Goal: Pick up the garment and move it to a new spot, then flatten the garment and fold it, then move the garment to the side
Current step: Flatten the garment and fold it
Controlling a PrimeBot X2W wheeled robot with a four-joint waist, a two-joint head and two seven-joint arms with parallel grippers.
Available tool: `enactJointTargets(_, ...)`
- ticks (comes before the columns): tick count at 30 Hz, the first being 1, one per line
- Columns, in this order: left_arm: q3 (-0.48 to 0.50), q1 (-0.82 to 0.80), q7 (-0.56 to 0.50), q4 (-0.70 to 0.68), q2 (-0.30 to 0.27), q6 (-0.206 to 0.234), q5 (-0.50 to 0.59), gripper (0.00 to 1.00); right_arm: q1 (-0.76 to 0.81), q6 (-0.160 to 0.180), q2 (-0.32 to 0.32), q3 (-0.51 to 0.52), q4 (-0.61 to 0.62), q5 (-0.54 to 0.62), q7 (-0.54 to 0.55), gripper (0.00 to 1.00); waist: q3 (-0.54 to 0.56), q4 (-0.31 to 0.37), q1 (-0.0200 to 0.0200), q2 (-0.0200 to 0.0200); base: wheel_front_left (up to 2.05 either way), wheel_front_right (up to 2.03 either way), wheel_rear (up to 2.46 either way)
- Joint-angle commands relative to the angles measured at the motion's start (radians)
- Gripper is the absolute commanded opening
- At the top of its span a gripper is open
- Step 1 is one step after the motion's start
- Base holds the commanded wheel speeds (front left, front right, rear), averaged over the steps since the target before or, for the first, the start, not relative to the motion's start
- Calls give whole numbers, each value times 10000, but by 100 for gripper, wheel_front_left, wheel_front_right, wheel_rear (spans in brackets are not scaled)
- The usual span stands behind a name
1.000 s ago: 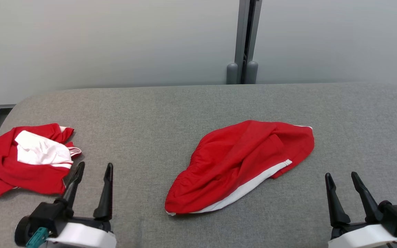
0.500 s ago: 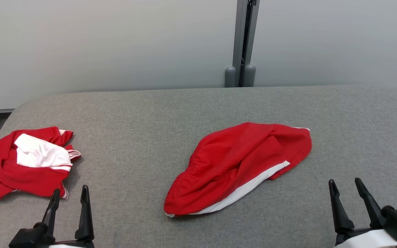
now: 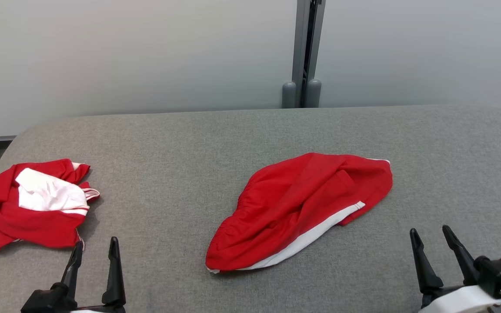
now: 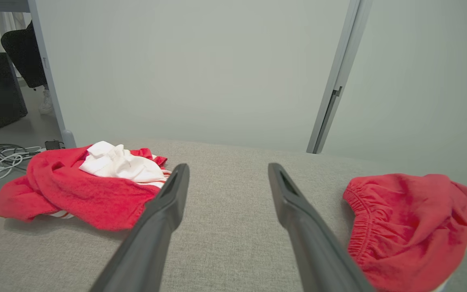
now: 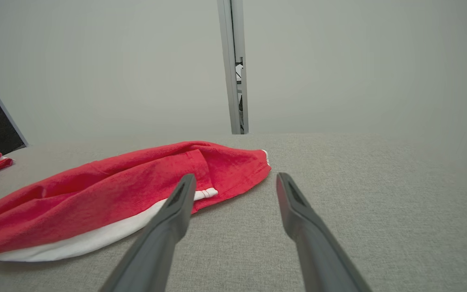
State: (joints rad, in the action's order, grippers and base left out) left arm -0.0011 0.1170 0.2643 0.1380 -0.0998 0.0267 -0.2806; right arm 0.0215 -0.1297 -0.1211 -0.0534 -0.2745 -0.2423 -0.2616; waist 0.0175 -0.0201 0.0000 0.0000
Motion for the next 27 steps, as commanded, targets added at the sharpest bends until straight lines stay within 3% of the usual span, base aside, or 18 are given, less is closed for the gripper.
enactJointTargets(1,-29,-219,1,26,38,-75,115,100,-379,-19,-211,-145,-175,-74,-52,100,-54,-75,0,0,0,0,0)
enactJointTargets(6,-144,-380,1,79,155,-170,237,100,-1122,-19,-537,-538,-797,-171,-52,100,-177,-260,0,0,0,0,0)
enactJointTargets(11,-354,-698,1,110,315,-284,330,100,-2483,-18,-994,-1155,-2266,-348,-4,100,-543,-669,0,0,0,0,0)
enactJointTargets(27,-810,-1500,1,399,474,-437,344,100,-4867,-11,-1232,-2413,-6088,-1044,-8,100,-1426,-1789,0,0,0,0,0)
